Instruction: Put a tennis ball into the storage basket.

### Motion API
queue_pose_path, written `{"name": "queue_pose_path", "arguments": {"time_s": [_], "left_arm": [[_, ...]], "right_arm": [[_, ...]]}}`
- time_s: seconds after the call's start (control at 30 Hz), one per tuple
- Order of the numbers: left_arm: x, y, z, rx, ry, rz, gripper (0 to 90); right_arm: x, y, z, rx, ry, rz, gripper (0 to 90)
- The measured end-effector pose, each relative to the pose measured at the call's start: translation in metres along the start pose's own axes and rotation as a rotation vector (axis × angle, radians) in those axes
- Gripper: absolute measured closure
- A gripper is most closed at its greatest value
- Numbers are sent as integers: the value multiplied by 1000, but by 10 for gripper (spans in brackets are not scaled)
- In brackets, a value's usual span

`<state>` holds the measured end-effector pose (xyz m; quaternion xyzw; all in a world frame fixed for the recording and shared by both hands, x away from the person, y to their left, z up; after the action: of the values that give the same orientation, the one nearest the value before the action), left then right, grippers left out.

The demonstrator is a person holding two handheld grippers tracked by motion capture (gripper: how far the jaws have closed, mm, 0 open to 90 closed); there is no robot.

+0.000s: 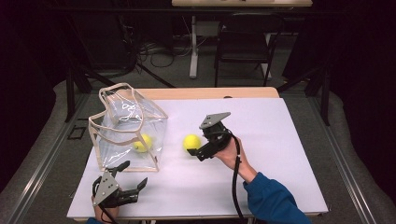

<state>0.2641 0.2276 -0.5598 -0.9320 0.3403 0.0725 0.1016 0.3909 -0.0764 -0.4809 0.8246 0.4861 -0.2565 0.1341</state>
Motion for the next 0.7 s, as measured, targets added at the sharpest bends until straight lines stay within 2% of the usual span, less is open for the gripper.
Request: {"name": "queue_pose_path", "arguments": {"time_s": [0.2,0.7], "left_arm": [[1,0,0,6,-3,2,158],[1,0,1,3,-4,-3,158]], "right_arm": [[0,3,9,-2,-18,31,0],[6,16,32,42,-49,68,0]]}}
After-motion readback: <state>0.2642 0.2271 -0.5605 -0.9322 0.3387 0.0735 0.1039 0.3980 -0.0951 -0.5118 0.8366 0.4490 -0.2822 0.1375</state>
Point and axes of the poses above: each handheld gripper's, and its own axes: x roughly forward along the jaws, z roughly out of its underside, y roughly to its right, the point moved 3 cm from there along x, roughly forward along the jaws, and after that the axes turned 4 degrees about y, right-handed, at the moved point
